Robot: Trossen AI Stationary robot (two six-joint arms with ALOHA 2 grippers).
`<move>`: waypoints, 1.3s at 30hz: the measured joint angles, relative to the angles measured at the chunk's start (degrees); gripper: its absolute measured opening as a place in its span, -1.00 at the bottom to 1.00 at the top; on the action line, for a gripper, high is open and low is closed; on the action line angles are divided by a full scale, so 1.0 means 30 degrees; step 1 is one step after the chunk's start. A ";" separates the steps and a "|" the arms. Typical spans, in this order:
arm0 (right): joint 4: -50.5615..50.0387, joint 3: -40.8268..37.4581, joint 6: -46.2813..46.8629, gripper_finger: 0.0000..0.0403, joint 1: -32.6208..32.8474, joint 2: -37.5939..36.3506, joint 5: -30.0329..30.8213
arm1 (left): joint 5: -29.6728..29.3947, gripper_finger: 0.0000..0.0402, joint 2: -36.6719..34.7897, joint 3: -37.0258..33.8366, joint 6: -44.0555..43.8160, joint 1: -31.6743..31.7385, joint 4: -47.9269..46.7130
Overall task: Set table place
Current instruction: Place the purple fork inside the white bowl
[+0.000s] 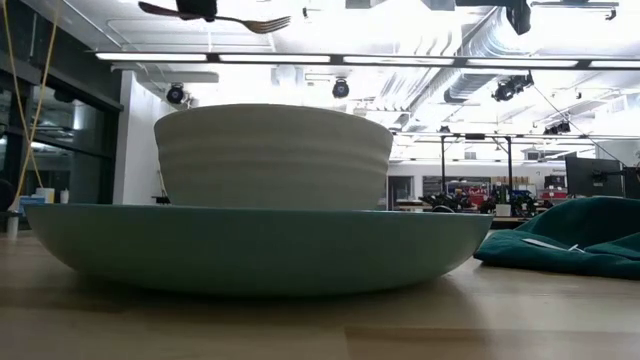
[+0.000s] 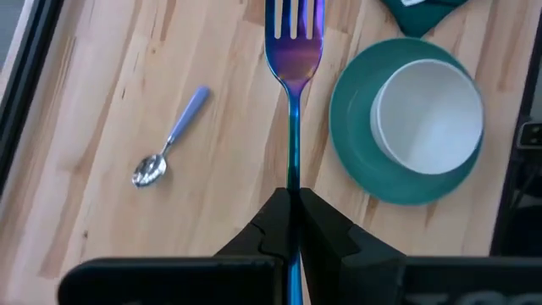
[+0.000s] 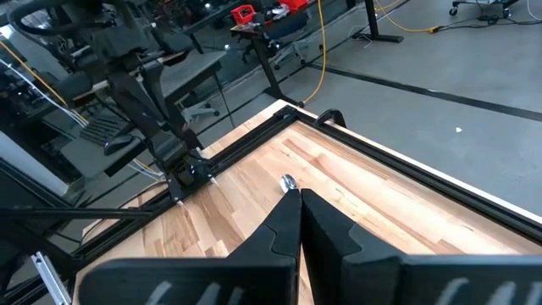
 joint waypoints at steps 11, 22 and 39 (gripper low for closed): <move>0.0007 0.0000 -0.0231 -1.00 0.0006 0.0000 -0.0215 | -0.0364 -0.96 -0.1329 0.0000 -0.2585 -0.0007 -0.0480; 0.0040 0.0000 -0.0476 -1.00 0.0000 -0.0004 -0.0468 | -0.2371 -0.96 -0.2078 -0.1935 -0.4811 -0.2189 -0.0578; 0.0133 0.0000 -0.0470 -1.00 0.0007 0.0000 -0.0656 | -0.3217 -0.96 -0.5212 -0.8803 -1.0676 -0.5214 0.3319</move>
